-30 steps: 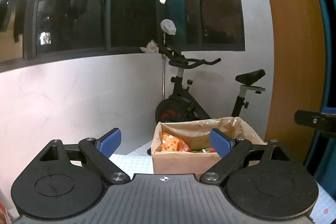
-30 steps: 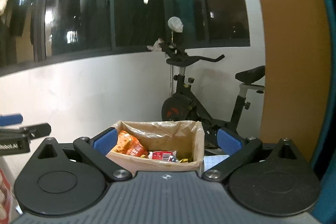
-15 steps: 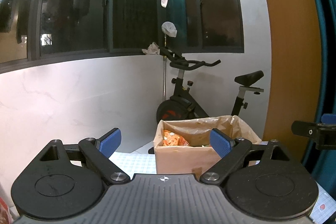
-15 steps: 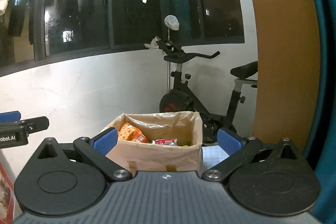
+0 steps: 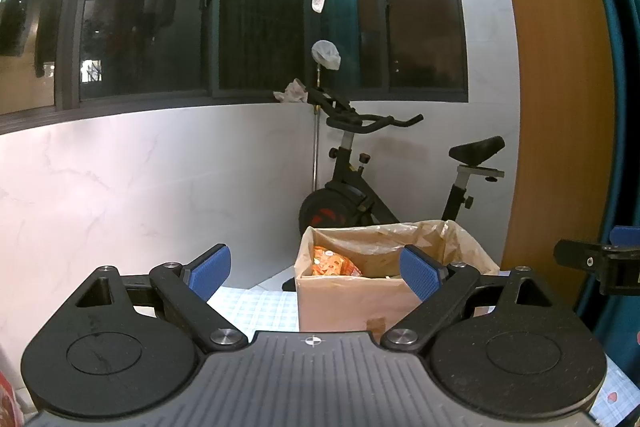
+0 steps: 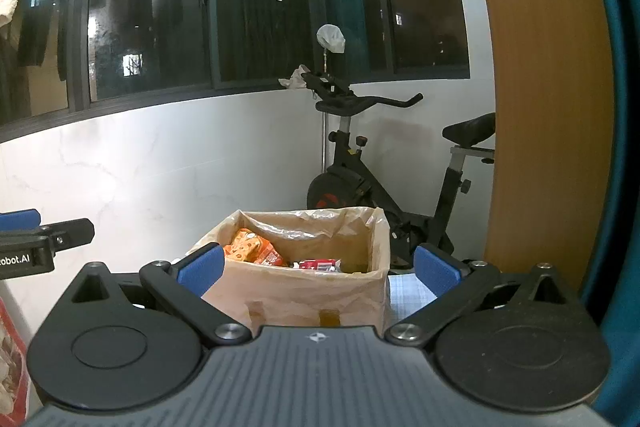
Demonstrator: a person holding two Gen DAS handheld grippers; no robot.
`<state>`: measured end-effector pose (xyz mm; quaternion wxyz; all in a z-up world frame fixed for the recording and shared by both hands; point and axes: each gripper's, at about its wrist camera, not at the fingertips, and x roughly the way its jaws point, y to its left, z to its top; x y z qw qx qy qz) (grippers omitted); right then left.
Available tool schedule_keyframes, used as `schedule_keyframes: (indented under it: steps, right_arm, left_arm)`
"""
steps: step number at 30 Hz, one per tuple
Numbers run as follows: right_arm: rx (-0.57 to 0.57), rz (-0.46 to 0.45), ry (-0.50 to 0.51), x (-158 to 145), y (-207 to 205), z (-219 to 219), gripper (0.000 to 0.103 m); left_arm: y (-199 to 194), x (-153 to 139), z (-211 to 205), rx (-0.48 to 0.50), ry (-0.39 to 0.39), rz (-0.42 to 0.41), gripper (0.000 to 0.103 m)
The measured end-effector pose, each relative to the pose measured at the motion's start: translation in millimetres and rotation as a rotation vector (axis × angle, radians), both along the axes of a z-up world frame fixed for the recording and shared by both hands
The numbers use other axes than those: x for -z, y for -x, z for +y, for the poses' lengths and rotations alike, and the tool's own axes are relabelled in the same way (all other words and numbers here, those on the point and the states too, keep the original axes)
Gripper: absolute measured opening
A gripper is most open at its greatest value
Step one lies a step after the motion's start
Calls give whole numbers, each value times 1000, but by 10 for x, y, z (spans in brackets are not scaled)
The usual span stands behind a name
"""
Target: Organize snacks
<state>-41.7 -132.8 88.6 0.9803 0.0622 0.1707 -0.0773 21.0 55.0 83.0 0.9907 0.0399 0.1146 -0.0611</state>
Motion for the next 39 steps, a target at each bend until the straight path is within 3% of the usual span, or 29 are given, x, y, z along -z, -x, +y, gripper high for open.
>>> schedule_keyframes:
  steps: [39]
  right_arm:
    - [5, 22, 2, 122, -14, -33, 103]
  left_arm:
    - [76, 28, 73, -24, 33, -25, 97]
